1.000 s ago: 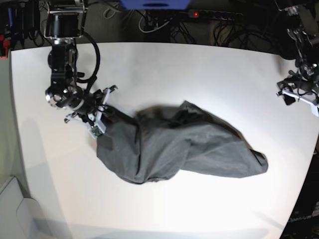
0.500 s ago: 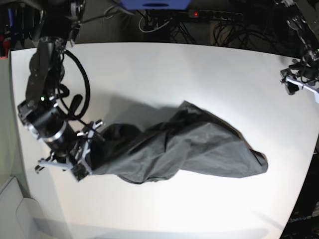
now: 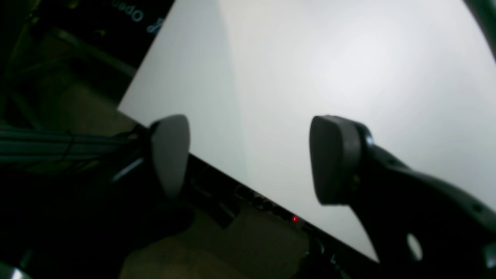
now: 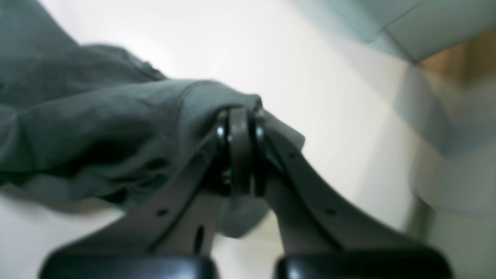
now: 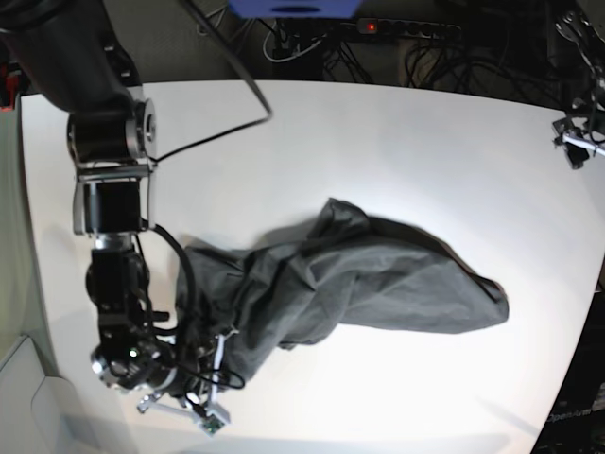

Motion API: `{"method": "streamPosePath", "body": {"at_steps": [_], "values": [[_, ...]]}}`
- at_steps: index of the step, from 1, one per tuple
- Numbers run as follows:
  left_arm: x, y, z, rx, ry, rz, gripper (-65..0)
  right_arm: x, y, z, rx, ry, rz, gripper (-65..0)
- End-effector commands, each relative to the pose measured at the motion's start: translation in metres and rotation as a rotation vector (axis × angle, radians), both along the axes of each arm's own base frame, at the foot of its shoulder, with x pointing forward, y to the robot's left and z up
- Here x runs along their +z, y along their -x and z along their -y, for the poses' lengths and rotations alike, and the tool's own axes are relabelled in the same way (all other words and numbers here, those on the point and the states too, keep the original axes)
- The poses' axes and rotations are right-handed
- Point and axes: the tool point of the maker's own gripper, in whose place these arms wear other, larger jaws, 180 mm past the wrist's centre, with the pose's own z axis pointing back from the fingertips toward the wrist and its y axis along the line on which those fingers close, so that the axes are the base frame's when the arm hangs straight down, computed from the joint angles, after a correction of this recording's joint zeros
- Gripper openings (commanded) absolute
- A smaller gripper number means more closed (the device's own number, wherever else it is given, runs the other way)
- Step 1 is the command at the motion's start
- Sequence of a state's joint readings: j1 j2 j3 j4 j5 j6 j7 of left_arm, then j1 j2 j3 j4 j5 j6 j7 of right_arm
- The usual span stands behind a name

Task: Layout the t-shirt on the table in an organized manner, then fold the t-shirt properly
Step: 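Grasp the t-shirt end with the right gripper and drag it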

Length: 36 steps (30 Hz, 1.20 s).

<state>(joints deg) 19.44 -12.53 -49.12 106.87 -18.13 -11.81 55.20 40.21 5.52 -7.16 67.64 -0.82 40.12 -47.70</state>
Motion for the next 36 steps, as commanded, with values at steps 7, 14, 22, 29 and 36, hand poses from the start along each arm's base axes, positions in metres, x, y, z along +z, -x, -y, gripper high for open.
{"method": "streamPosePath", "body": {"at_steps": [7, 14, 22, 29, 36], "values": [[0.009, -0.001, -0.004, -0.011, -0.03, 0.019, -17.7, -0.007, -0.016, -0.021, 0.076, 0.028, -0.037, -41.0], [0.01, -0.005, 0.0, -0.019, -0.023, 0.029, -17.7, 0.014, -0.004, -0.009, 0.062, 0.026, 0.068, -21.5], [0.012, -0.013, 0.001, -0.016, -0.013, 0.053, -17.7, -0.011, 0.052, -0.004, 0.037, -0.028, 0.094, -19.5], [0.014, -0.015, 0.001, -0.017, -0.014, 0.059, -17.7, -0.043, 0.068, -0.02, 0.043, -0.073, 0.01, -19.5], [0.015, -0.012, 0.0, -0.013, -0.02, 0.057, -17.7, -0.067, 0.052, -0.023, 0.034, -0.113, -0.071, -19.8]]}}
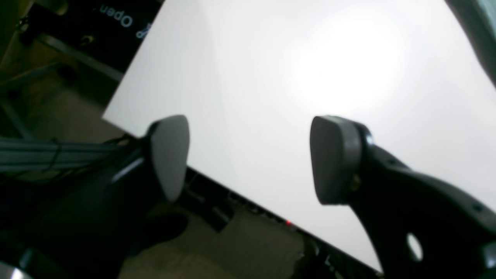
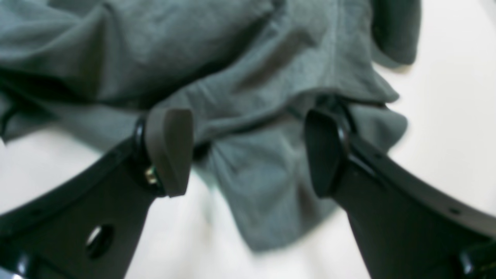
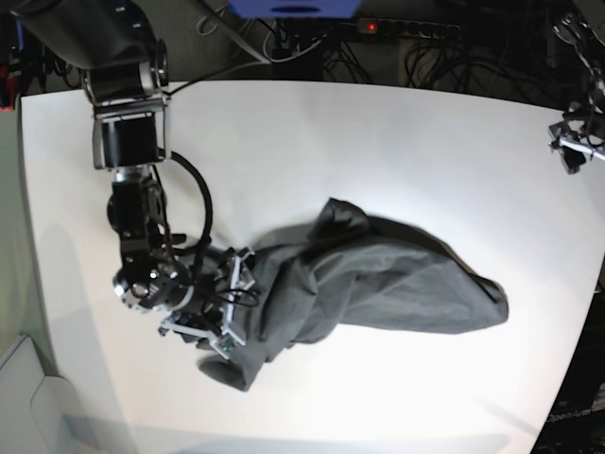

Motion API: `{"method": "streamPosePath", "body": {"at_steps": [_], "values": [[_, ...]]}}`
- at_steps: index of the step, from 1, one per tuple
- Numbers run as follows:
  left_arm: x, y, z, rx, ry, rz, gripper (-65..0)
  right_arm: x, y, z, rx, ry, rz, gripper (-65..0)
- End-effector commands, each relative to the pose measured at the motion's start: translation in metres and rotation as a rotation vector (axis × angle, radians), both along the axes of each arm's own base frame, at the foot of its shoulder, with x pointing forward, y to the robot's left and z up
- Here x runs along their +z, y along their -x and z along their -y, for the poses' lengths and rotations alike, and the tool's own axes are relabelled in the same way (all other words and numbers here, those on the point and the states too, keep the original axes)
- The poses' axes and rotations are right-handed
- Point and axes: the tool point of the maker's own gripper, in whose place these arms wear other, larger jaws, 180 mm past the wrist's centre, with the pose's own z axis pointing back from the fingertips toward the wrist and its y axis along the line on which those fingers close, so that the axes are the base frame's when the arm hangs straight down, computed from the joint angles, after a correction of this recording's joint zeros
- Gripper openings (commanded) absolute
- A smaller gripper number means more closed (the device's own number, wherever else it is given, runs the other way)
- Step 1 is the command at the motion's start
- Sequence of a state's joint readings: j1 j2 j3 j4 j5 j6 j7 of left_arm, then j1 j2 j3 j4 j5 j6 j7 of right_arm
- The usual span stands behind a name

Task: Layout the t-shirt on the table in an organized manner, then fold the t-shirt properly
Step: 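Grasp the t-shirt end with the right gripper and drag it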

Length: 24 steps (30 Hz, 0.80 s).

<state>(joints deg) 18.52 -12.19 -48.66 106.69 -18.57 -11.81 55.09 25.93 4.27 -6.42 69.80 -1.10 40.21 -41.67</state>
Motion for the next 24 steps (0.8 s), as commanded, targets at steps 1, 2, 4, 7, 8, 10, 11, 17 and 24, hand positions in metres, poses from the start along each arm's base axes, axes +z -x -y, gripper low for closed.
{"method": "streamPosePath", "body": {"at_steps": [1, 2, 4, 7, 8, 10, 11, 17, 24], "values": [[0.014, -0.005, -0.005, -0.005, -0.035, 0.038, -17.7, 0.022, -0.015, -0.005, 0.003, -0.04, 0.065, -19.8], [0.014, -0.004, -0.005, -0.006, -0.036, 0.036, -17.7, 0.02, -0.016, -0.006, 0.003, -0.048, 0.063, -19.8], [0.011, 0.001, -0.005, -0.008, -0.038, 0.018, -17.7, 0.022, -0.018, -0.005, -0.005, -0.065, 0.071, -19.8], [0.01, 0.004, -0.005, -0.006, -0.039, 0.012, -17.7, 0.02, -0.021, -0.001, -0.023, -0.078, 0.061, -19.8], [0.01, 0.004, -0.005, -0.006, -0.039, 0.012, -17.7, 0.022, -0.024, -0.004, -0.02, -0.082, 0.062, -19.8], [0.009, 0.004, -0.005, -0.006, -0.038, 0.009, -17.7, 0.016, -0.026, -0.005, -0.022, -0.088, 0.035, -20.0], [0.009, 0.005, -0.005, -0.006, -0.038, 0.008, -17.7, 0.013, -0.026, -0.006, -0.023, -0.092, 0.028, -20.1], [0.011, 0.018, -0.016, 0.026, -0.055, -0.002, -17.8, 0.006, -0.025, -0.027, -0.008, -0.169, 0.021, -36.2], [0.017, 0.028, -0.03, 0.073, -0.073, 0.006, -17.8, 0.018, -0.029, -0.039, 0.007, -0.185, 0.045, -65.0]]}}
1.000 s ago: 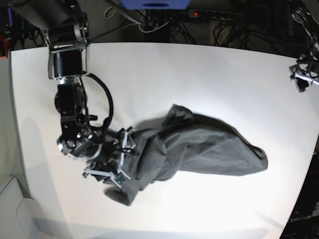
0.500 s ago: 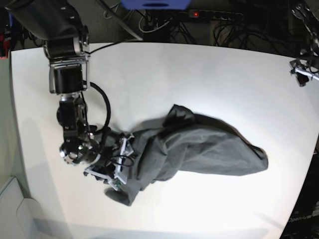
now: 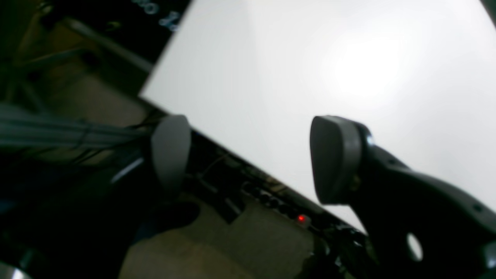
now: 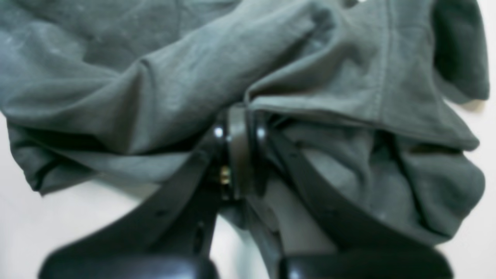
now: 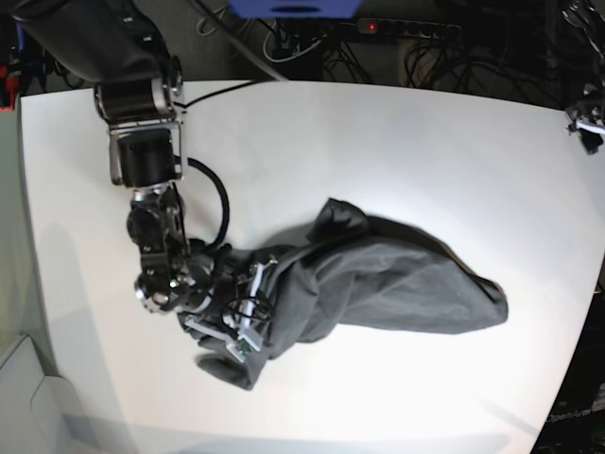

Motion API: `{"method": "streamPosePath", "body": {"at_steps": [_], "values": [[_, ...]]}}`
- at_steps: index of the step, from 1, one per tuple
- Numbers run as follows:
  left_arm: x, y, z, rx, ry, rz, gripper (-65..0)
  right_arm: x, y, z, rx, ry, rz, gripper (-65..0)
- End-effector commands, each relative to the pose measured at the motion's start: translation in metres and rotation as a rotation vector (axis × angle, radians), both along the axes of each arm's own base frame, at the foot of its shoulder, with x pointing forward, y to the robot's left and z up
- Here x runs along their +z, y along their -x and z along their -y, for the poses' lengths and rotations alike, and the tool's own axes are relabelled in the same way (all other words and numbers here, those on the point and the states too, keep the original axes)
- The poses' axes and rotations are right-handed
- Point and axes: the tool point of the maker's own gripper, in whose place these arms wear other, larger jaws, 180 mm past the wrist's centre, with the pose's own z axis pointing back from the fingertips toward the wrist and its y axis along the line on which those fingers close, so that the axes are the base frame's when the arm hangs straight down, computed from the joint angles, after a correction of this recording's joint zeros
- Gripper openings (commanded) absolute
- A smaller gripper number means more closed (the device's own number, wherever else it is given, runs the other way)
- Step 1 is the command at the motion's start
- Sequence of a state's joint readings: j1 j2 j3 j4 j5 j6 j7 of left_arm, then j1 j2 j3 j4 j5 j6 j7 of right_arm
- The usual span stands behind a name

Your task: Layout the t-shirt on the table in an organized manner, then fold the t-shirt properly

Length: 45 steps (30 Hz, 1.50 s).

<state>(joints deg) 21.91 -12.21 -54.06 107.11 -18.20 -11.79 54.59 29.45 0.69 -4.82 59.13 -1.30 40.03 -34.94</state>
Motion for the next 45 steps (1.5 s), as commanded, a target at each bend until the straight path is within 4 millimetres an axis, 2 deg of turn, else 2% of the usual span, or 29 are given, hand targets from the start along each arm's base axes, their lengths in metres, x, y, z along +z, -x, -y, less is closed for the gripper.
{"method": "streamPosePath", "body": {"at_steps": [1, 4, 8, 10, 12, 16, 19, 22, 28, 33, 35, 39, 42, 44, 45], "values": [[0.013, -0.006, -0.004, -0.011, -0.03, 0.036, -17.8, 0.039, -0.017, -0.005, 0.002, -0.041, 0.109, -65.0], [0.013, -0.006, -0.004, -0.011, -0.03, 0.036, -17.8, 0.078, -0.014, 0.003, -0.002, 0.007, 0.226, -65.0], [0.012, -0.008, -0.002, -0.016, -0.027, 0.037, -17.8, 0.164, 0.001, 0.005, -0.002, 0.068, 0.462, -65.0], [0.011, -0.008, 0.0, -0.013, -0.019, 0.039, -17.8, 0.199, 0.008, 0.006, -0.01, 0.082, 0.553, -65.0], [0.009, -0.008, 0.002, -0.011, -0.013, 0.042, -17.8, 0.228, 0.011, -0.002, -0.008, 0.082, 0.619, -65.0], [0.008, -0.005, 0.002, -0.009, -0.012, 0.036, -17.8, 0.265, 0.012, -0.001, -0.032, 0.13, 0.679, -65.0], [0.008, -0.004, 0.001, -0.006, -0.012, 0.034, -17.8, 0.287, 0.01, -0.013, -0.014, 0.137, 0.718, -65.0], [0.007, -0.003, 0.001, -0.004, -0.011, 0.03, -17.8, 0.298, 0.004, -0.033, 0.037, 0.144, 0.735, -65.0], [0.003, 0.007, 0.0, -0.006, -0.014, 0.003, -17.8, 0.278, -0.044, -0.061, 0.097, 0.099, 0.606, -65.0], [0.002, 0.005, 0.005, -0.063, -0.023, -0.014, -17.7, 0.23, -0.082, -0.078, 0.148, 0.012, 0.458, -64.3], [0.001, 0.005, 0.008, -0.1, -0.03, -0.027, -17.7, 0.21, -0.093, -0.081, 0.154, -0.015, 0.397, -59.7], [0.004, 0.014, 0.0, -0.087, -0.034, -0.025, -17.7, 0.175, -0.11, -0.056, 0.064, -0.013, 0.292, -43.1], [0.005, 0.014, -0.001, -0.086, -0.039, -0.021, -17.7, 0.165, -0.11, -0.038, 0.036, 0.014, 0.275, -30.2], [0.005, 0.013, -0.001, -0.088, -0.039, -0.019, -17.7, 0.156, -0.102, -0.032, 0.029, 0.039, 0.268, -26.2], [0.005, 0.013, -0.001, -0.087, -0.038, -0.017, -17.7, 0.154, -0.098, -0.022, 0.017, 0.064, 0.272, -26.3]]}}
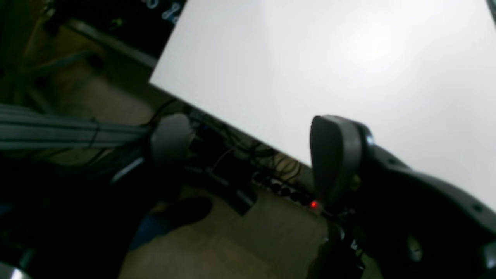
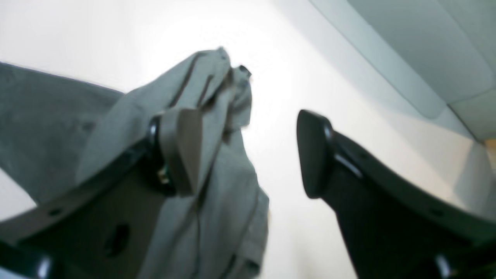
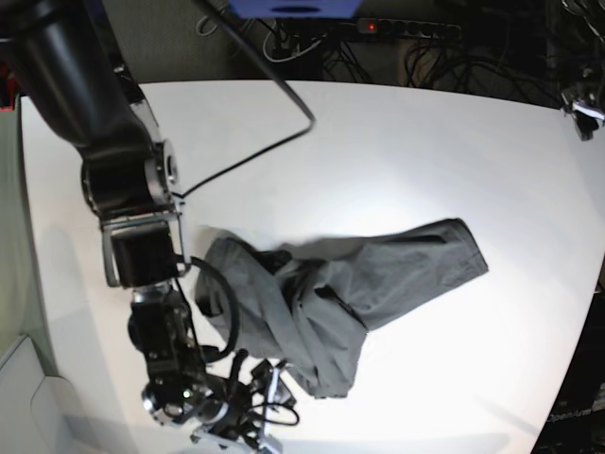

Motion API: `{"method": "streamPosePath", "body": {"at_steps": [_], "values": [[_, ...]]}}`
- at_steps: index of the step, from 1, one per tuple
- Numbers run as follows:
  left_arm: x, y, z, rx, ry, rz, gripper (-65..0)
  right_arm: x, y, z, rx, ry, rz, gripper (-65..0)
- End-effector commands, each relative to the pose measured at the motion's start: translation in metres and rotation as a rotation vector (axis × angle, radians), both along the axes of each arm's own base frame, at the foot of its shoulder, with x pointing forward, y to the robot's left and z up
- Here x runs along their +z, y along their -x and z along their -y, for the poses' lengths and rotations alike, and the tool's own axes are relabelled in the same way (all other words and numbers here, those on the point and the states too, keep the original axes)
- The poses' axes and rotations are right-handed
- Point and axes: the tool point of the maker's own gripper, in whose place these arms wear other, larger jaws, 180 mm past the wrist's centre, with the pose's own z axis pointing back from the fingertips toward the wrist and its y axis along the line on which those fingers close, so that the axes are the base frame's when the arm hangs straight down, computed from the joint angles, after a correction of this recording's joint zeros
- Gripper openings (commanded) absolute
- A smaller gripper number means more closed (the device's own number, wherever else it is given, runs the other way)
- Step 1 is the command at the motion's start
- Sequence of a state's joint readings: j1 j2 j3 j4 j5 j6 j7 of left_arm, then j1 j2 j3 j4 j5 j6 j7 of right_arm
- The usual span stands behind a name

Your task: Layout the t-shirt on the table in an organized manner, then fold the t-shirt properly

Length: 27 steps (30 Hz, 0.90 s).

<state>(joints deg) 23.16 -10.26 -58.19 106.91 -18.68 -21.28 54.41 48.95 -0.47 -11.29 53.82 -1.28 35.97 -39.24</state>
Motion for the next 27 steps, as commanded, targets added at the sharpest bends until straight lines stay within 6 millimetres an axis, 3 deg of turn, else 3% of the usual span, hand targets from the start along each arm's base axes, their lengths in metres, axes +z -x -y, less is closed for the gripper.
{"method": "streamPosePath", "body": {"at_steps": [1, 5, 8, 16, 20, 27], "values": [[0.011, -0.004, -0.006, -0.004, -0.033, 0.023, -17.7, 0.028, -0.004, 0.006, -0.005, -0.01, 0.078, -26.5], [0.014, -0.012, -0.006, 0.0, -0.029, 0.044, -17.7, 0.018, 0.036, 0.022, -0.02, 0.05, 0.119, -26.2], [0.016, -0.017, -0.005, -0.002, -0.026, 0.059, -17.7, -0.001, 0.072, 0.037, -0.034, 0.108, 0.107, -26.2], [0.022, -0.028, -0.005, -0.001, -0.025, 0.096, -17.7, -0.096, 0.149, 0.07, -0.046, 0.19, -0.102, -26.1], [0.025, -0.032, -0.005, -0.001, -0.024, 0.11, -17.7, -0.113, 0.164, 0.072, -0.043, 0.195, -0.145, -26.1], [0.023, -0.03, -0.005, -0.001, -0.024, 0.103, -17.7, -0.12, 0.15, 0.096, -0.129, 0.138, -0.166, -26.1]]}}
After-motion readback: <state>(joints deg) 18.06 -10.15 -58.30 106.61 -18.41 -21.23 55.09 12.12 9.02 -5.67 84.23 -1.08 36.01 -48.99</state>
